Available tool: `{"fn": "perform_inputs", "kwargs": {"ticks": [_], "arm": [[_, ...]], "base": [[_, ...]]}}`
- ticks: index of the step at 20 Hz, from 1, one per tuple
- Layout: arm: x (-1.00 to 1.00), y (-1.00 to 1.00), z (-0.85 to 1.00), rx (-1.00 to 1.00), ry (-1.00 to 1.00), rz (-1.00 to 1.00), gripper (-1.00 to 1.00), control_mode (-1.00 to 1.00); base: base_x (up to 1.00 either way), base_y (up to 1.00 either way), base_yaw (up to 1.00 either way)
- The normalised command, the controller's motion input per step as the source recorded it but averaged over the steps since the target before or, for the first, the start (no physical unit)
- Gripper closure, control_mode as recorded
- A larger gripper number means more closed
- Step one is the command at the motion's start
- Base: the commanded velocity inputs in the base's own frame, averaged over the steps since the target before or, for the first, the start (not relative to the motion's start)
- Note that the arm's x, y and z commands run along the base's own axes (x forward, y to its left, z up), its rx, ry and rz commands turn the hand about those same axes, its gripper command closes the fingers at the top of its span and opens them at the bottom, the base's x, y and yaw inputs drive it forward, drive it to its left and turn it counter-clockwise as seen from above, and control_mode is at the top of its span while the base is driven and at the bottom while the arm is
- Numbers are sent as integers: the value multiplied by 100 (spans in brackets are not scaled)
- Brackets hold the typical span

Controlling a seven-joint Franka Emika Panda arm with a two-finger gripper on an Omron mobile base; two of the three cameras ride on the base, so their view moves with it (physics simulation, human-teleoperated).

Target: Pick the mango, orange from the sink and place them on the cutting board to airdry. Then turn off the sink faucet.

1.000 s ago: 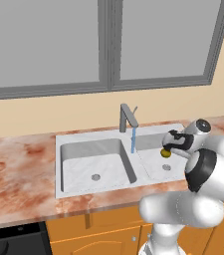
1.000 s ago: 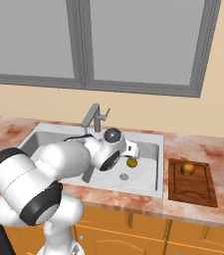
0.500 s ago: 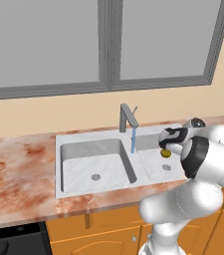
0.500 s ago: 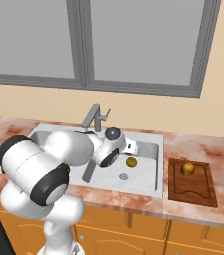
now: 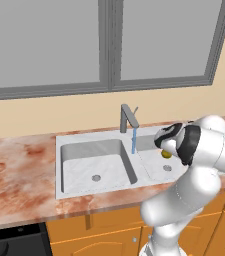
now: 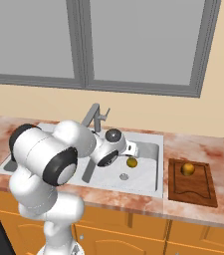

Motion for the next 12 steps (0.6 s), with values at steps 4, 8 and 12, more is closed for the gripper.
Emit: {"fn": "perform_inputs", "kwargs": {"ticks": [4,8,12], "arm": [[11,-5,-21,0,0,0,-100,-100],[2,-16,-14,0,0,0,-100,-100],[6,-21,-14,0,0,0,-100,-100]], "base": [[0,0,0],[0,0,0],[0,0,0]]}}
